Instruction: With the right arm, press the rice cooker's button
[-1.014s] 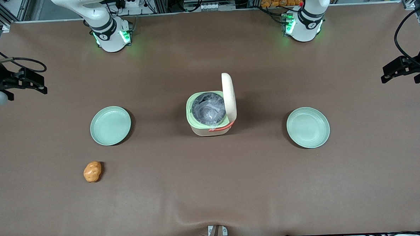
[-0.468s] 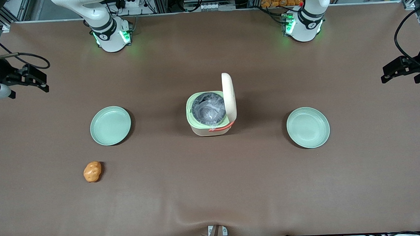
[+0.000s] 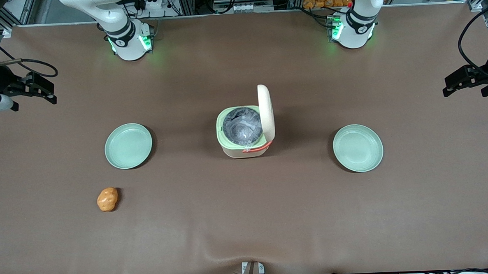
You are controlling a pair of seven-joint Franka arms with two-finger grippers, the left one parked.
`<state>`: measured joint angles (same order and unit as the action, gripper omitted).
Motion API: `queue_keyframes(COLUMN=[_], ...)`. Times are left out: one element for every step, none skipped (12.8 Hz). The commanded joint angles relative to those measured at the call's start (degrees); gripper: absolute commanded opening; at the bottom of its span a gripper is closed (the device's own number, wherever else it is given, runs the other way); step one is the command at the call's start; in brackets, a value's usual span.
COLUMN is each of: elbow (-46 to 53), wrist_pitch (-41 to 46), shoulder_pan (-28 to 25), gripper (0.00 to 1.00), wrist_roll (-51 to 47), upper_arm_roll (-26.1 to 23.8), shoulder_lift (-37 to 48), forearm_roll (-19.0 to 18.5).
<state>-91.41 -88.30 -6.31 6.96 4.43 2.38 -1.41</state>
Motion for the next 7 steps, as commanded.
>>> queue_keyframes(elbow=[-1.49, -1.49, -1.32, -1.05, -0.96, -0.96, -1.05], wrist_pitch=[-0.82, -0.64, -0.64, -0.64, -0.82, -0.9, -0.91], shoulder_pan=[1.13, 1.04, 1.04, 1.04, 1.13, 1.13, 1.04], gripper=[1.0, 1.0, 1.0, 1.0, 1.0, 1.0, 1.0], wrist_roll=[0.16, -0.19, -0.02, 0.16, 0.33, 0.42, 0.42], upper_arm_roll=[-0.83, -0.83, -0.83, -0.83, -0.83, -0.83, -0.83], shoulder_lift=[1.13, 1.22, 1.22, 1.22, 1.13, 1.13, 1.13], forearm_roll=[-1.05, -1.05, -1.31, -1.4, -1.4, -1.4, -1.4])
